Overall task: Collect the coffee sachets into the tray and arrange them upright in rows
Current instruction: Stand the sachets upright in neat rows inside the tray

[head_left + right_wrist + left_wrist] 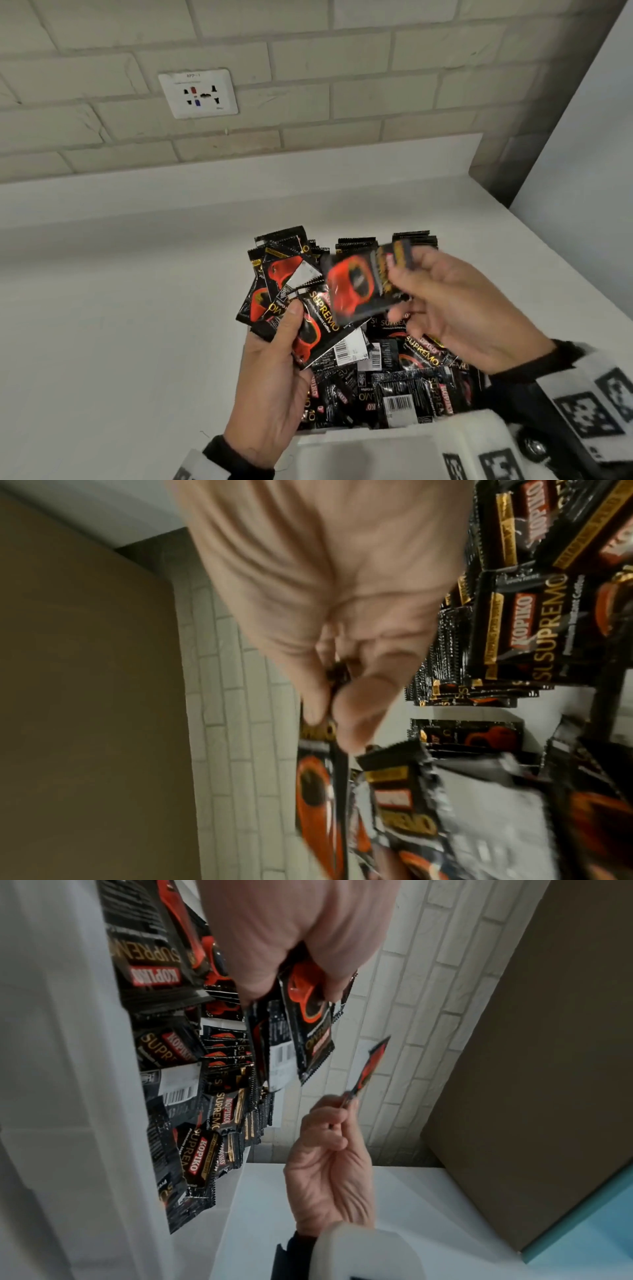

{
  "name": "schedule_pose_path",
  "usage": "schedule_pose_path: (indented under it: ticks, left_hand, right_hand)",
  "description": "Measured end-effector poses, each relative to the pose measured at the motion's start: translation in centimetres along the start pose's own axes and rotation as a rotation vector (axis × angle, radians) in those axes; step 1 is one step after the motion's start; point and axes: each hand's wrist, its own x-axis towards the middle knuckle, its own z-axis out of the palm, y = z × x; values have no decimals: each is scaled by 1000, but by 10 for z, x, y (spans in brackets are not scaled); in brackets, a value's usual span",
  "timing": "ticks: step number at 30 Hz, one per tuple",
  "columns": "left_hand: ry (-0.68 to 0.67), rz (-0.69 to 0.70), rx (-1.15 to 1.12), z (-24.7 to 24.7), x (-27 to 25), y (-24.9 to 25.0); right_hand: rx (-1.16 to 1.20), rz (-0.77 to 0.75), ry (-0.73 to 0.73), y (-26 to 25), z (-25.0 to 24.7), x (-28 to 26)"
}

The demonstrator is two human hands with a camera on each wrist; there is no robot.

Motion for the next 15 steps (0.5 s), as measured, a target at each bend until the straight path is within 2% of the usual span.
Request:
schedule_pose_path:
  ticks: [1, 3, 6, 10, 15]
  left_hand:
    - [0, 17, 24, 0, 0, 0]
    - [-6, 43, 53, 1, -1, -1]
    - [5, 60, 21, 4, -3, 0]
    - [35, 63, -7, 3, -4, 1]
    - [40, 39, 35, -2, -4, 0]
  right_hand:
    - [-84, 10, -58, 3, 4, -1]
    - [-212, 8, -66, 12, 13, 0]
    - [-384, -58, 8, 22, 24, 2]
    - [-569, -226, 75, 31, 32, 1]
    - [-638, -333, 204, 38, 36, 2]
